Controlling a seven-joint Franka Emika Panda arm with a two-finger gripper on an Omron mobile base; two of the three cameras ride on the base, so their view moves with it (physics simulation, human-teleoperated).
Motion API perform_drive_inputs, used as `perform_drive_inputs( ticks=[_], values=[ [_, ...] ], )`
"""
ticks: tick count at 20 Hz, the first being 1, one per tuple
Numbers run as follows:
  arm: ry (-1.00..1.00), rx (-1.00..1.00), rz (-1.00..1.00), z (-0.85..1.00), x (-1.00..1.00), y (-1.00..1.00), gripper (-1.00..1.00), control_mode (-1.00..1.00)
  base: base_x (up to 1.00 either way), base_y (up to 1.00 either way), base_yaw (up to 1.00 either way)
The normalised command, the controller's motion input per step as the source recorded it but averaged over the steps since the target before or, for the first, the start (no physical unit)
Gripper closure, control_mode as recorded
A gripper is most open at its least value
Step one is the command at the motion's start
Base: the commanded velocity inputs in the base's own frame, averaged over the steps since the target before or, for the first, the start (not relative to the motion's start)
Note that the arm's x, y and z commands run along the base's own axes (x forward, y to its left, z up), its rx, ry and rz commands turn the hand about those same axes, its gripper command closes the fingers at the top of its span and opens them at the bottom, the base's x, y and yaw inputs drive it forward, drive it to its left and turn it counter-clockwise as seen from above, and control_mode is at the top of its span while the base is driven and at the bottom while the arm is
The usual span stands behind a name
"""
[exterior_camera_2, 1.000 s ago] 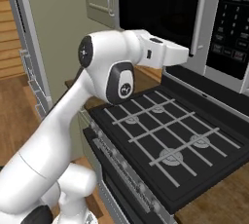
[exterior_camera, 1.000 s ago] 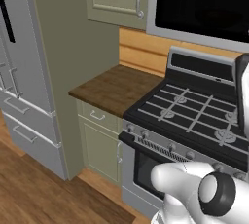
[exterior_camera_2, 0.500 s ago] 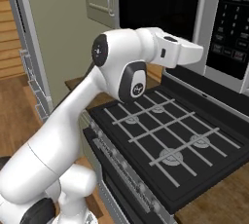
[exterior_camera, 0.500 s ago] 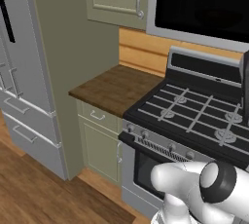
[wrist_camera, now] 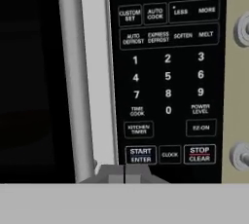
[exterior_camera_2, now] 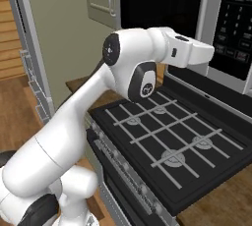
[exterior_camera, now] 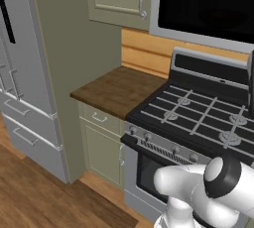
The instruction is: Pick the onion from the sink and place it in the bowl. Then pick the bowl and place it in the microwave. Then close the microwave door and press the start button.
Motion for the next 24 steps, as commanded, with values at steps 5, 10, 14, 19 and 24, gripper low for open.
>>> perform_drive_inputs(
  ticks=[5, 10, 14, 19, 24],
  values=[
    [0.0, 0.0, 0.0, -0.03, 0.04, -0.1, 1.0, -1.0, 0.0, 0.0, 0.0],
    [0.06, 0.0, 0.0, -0.13, 0.07, -0.06, 1.0, -1.0, 0.0, 0.0, 0.0],
    [0.05, 0.0, 0.0, -0.04, 0.23, -0.16, 1.0, -1.0, 0.0, 0.0, 0.0],
    [0.0, 0.0, 0.0, 0.0, 0.14, -0.31, 1.0, -1.0, 0.0, 0.0, 0.0],
    [0.0, 0.0, 0.0, -0.13, 0.05, -0.18, 1.0, -1.0, 0.0, 0.0, 0.0]
  ],
)
